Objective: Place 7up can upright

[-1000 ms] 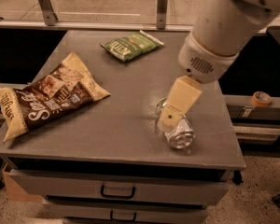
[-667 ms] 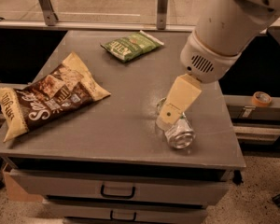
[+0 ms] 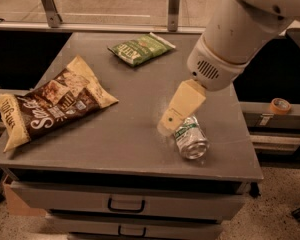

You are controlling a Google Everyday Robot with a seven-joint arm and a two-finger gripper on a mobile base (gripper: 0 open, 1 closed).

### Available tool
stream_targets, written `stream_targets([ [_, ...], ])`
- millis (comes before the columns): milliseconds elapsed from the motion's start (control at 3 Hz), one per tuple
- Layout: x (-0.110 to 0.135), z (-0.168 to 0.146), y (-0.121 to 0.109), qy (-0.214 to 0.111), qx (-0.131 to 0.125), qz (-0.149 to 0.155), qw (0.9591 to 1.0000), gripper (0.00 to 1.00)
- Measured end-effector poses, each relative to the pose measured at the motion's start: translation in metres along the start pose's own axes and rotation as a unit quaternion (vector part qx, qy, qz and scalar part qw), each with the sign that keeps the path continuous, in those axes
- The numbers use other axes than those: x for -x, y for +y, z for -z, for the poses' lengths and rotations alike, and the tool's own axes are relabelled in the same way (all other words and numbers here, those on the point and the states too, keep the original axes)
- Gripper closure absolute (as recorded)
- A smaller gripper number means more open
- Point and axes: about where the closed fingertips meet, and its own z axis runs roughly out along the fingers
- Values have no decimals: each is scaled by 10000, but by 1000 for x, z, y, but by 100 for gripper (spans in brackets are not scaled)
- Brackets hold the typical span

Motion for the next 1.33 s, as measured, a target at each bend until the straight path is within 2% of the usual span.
stream_targets([
  [333, 10, -20, -5, 10, -26, -660, 9978, 0],
  [667, 15, -40, -17, 142, -173, -1440, 9893, 0],
  [1000, 13, -54, -23, 281, -348, -2093, 9768, 0],
  [1333, 0, -67, -27, 528, -548, -2609, 9624, 0],
])
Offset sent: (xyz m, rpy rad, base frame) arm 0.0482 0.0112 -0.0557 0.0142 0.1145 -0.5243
